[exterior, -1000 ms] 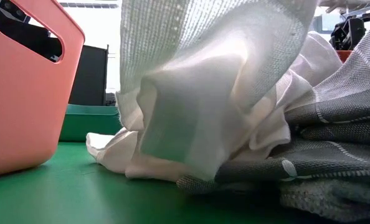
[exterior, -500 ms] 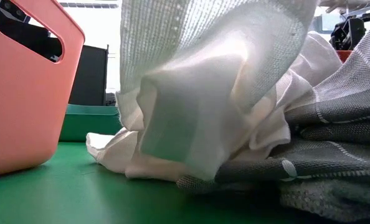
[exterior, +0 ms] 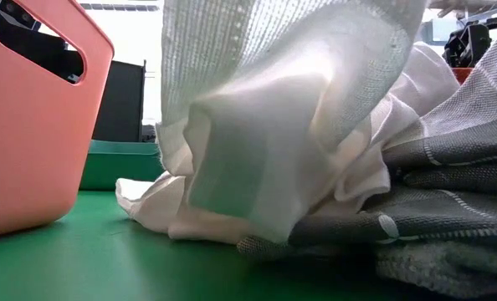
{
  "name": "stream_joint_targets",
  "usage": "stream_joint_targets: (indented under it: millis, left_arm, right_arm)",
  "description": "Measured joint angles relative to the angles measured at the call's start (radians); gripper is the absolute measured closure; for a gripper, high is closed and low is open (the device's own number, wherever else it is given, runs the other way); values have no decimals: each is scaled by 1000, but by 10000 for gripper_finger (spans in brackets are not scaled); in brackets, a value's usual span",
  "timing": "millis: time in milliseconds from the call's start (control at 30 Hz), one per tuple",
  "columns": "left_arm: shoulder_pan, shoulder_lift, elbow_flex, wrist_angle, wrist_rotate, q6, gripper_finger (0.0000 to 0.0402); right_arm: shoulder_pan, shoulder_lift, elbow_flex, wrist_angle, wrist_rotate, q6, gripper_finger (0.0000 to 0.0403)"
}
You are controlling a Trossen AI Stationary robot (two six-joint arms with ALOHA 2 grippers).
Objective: Sort microfiber towel by color & place in baskets
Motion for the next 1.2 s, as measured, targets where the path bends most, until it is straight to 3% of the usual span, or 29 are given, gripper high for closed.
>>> stream_joint_targets:
  millis: [667, 833, 1000, 1200]
  left_arm:
    - [0, 0, 0, 0, 0, 1, 260]
    - [0, 0, 0, 2, -7, 103, 260]
    - [1, 0, 0, 24, -227, 96, 260]
    - [1, 0, 0, 45, -371, 42, 260]
  right_arm:
    - [0, 0, 0, 0, 0, 0, 275]
    - [-1, 0, 0, 13, 0, 8, 275]
    - [-9, -2, 4, 213, 37, 231, 275]
    - [-29, -2, 25, 442, 62, 427, 275]
